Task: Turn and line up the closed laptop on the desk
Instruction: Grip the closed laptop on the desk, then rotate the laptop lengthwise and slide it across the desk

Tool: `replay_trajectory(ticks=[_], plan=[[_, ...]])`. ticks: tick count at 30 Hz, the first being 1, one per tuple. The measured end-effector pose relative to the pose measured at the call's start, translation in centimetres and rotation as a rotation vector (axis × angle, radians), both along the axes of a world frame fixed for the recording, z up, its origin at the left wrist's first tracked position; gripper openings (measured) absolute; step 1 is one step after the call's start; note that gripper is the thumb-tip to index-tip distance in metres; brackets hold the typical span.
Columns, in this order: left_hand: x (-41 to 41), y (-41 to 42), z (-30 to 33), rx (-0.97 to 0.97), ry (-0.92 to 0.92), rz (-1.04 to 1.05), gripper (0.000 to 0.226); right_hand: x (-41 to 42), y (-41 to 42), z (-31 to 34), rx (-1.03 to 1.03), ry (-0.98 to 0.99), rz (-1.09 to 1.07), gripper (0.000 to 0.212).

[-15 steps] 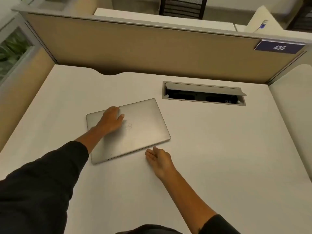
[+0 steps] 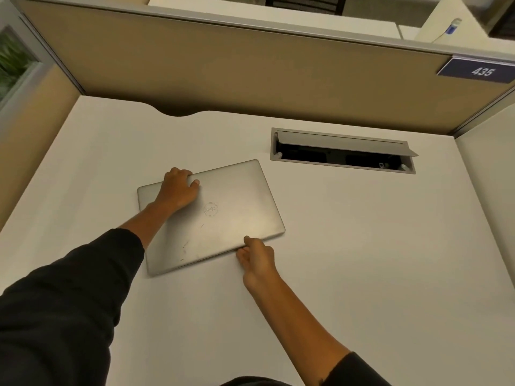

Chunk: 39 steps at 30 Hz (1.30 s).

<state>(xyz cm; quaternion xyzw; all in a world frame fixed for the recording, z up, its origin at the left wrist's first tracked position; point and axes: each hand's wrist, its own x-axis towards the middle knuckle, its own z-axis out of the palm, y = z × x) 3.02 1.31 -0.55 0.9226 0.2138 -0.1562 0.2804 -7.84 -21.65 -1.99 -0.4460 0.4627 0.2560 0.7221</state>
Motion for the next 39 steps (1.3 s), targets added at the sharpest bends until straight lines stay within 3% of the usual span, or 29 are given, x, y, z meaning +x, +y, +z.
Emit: replay_trajectory(ticks=[3, 7, 14, 24, 28, 32, 36, 39], plan=[[0.4, 0.0, 0.4, -0.030, 0.027, 0.037, 0.054, -0.4, 1.0, -0.3, -0.052, -0.032, 0.011, 0.007], [0.4, -0.2, 0.6, -0.055, 0.024, 0.101, 0.056, -0.5, 1.4, 0.0, -0.127, -0.089, 0.012, 0.023], [-1.3, 0.2, -0.1, -0.035, 0.036, 0.173, 0.059, 1.1, -0.5, 0.2, -0.181, -0.119, 0.057, 0.033], [-6.1, -1.6, -1.2, -0.171, 0.065, 0.348, 0.067, 4.2, -2.6, 0.8, -0.387, -0.230, 0.129, 0.016], [-8.2, -3.1, -1.6, -0.250, 0.081, 0.406, 0.070, 5.9, -3.8, 1.1, -0.467, -0.246, 0.188, 0.048], [-10.5, -5.1, -1.6, -0.369, 0.068, 0.510, 0.073, 7.3, -4.8, 1.1, -0.498, -0.289, 0.255, 0.038], [-12.6, -6.9, -1.4, -0.441, 0.054, 0.554, 0.071, 8.1, -5.5, 1.3, -0.572, -0.306, 0.314, 0.056], [-13.6, -7.7, -1.3, -0.491, 0.033, 0.596, 0.069, 8.4, -5.8, 1.4, -0.600, -0.358, 0.327, 0.053]])
